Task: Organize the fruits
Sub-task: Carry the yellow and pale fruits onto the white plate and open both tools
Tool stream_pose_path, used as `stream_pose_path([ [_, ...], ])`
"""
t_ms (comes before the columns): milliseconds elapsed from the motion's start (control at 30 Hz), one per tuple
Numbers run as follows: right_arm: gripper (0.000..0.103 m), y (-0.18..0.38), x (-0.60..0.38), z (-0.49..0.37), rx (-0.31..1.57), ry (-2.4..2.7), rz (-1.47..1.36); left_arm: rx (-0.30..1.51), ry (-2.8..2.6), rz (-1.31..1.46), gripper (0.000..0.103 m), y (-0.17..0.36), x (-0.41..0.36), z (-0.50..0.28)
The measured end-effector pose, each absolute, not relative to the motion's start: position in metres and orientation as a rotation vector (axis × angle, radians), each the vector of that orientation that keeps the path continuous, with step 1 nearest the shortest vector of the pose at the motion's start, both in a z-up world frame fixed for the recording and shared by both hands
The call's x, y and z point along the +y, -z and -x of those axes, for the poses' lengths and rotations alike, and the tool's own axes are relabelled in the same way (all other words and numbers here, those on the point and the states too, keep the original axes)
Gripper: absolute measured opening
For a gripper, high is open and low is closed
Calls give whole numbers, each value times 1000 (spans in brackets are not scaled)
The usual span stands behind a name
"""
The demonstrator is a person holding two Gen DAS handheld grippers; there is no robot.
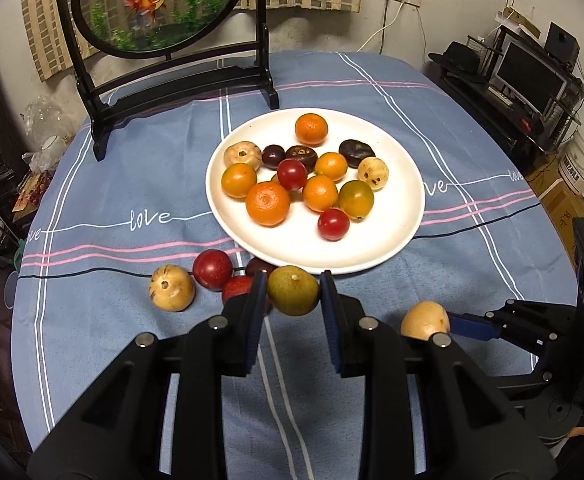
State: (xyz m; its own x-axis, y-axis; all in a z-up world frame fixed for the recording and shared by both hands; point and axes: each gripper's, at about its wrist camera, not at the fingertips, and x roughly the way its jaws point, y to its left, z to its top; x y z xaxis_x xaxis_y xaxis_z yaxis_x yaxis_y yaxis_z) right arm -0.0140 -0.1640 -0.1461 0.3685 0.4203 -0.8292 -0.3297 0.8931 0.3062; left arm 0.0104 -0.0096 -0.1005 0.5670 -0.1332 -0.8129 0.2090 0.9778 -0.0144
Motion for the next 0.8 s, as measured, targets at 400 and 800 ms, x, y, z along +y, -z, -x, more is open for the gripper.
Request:
stream_pose_path([
  [400,41,125,-167,-10,1036,-520,-124,920,197,-83,27,88,-14,-28],
  [800,41,80,-186,-44,904,-488,-117,847,143,-8,27,58,16,-52],
])
